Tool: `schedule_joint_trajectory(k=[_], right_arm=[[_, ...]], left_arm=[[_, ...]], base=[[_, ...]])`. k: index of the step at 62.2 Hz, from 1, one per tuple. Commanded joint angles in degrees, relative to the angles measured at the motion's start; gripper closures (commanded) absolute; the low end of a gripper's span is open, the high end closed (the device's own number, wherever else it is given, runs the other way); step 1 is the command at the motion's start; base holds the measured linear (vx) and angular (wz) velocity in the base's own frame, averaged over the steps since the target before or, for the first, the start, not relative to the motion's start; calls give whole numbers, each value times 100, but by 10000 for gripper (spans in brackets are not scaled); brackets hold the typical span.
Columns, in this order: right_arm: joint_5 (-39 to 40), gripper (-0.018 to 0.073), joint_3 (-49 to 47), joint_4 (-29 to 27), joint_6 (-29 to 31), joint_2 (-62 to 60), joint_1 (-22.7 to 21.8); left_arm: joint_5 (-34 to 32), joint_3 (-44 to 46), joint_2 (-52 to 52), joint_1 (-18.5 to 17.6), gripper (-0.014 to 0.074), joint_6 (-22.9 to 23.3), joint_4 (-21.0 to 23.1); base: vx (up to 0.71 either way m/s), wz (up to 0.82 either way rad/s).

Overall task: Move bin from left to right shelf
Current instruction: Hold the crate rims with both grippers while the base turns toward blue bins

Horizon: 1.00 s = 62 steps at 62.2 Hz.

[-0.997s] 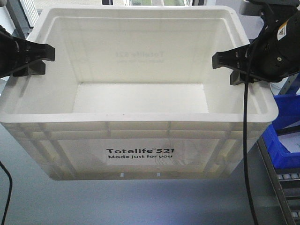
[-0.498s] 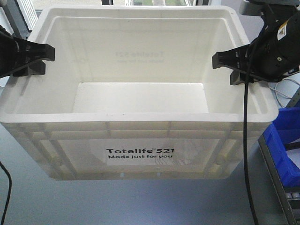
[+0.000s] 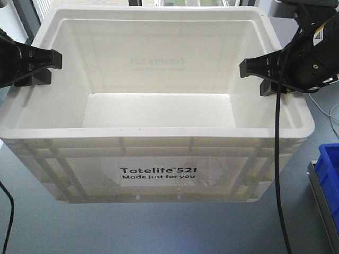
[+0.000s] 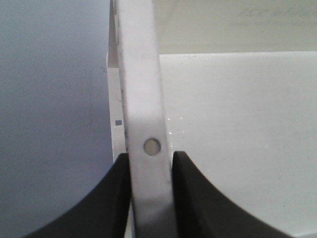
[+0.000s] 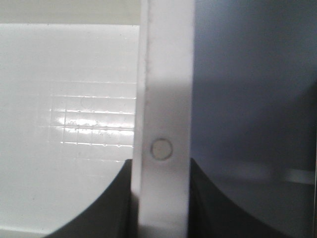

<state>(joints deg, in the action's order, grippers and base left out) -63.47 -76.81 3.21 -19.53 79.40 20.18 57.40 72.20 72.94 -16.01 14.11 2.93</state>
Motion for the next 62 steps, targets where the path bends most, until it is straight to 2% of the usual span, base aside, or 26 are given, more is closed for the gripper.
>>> schedule_joint_trajectory(k=[1,31,62], right_arm=[[568,530,-212,270,17,-286,-45],[568,530,-212,270,17,-286,-45],[568,530,-212,270,17,-286,-45]], left_arm=[[-512,209,-245,-19,444,-99,-194],[-512,209,-245,-19,444,-99,-194],[-512,209,-245,-19,444,-99,-194]], base=[[16,15],[14,23],[11,38]])
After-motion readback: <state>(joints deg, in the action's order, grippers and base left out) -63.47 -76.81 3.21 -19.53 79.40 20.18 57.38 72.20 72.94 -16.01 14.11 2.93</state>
